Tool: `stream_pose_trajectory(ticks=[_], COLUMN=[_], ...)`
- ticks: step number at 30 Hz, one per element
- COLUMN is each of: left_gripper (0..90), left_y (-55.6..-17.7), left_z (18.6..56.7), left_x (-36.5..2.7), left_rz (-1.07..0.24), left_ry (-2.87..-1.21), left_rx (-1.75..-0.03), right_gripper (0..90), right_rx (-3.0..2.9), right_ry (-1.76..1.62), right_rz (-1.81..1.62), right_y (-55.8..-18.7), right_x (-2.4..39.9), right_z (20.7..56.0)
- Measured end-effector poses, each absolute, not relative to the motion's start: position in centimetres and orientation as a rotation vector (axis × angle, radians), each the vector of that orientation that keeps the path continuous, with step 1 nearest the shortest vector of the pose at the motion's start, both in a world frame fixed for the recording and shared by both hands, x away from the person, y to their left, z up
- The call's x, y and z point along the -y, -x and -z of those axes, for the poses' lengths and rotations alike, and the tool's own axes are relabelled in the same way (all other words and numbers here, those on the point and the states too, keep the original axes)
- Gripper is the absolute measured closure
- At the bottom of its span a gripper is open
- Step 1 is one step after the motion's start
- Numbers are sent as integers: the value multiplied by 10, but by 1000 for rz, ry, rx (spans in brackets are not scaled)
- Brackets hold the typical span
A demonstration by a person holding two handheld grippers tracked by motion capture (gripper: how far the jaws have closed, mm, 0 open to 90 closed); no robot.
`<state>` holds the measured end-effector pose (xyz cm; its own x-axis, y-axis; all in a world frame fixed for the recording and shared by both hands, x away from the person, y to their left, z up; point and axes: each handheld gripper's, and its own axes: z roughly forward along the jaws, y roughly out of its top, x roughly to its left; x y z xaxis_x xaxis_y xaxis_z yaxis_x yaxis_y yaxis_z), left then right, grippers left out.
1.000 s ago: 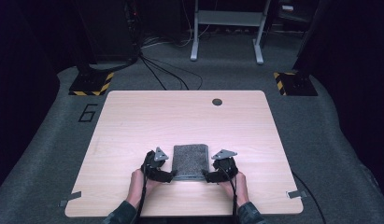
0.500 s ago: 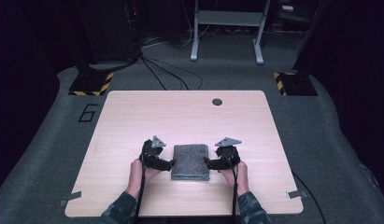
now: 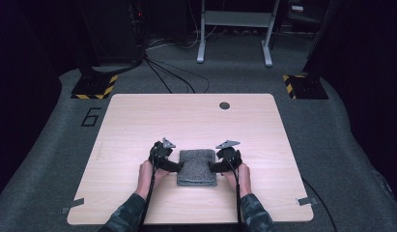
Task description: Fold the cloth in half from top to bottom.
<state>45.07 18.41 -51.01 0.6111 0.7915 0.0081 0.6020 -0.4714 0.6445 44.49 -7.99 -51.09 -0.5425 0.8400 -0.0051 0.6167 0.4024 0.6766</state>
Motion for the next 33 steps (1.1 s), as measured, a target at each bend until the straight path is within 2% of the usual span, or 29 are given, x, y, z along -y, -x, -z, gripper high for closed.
stream_pose_trajectory(ticks=[8, 20, 27, 33], left_gripper=[34, 32, 34, 33], left_y=[-434, -406, -395, -383], left_z=[490, 468, 476, 498], left_x=[-205, -248, -271, -300], left_rz=[-410, -511, -545, -513], left_ry=[-2173, -2115, -2110, -2092], left_rx=[-1104, -1118, -1172, -1292], right_gripper=[144, 125, 125, 125], right_rx=[-2266, -2166, -2111, -2023], right_ry=[-1273, -1281, -1365, -1480], right_rz=[-985, -1007, -971, -942], right_y=[-430, -401, -393, -381], right_x=[99, 149, 182, 219], right_z=[491, 466, 478, 494])
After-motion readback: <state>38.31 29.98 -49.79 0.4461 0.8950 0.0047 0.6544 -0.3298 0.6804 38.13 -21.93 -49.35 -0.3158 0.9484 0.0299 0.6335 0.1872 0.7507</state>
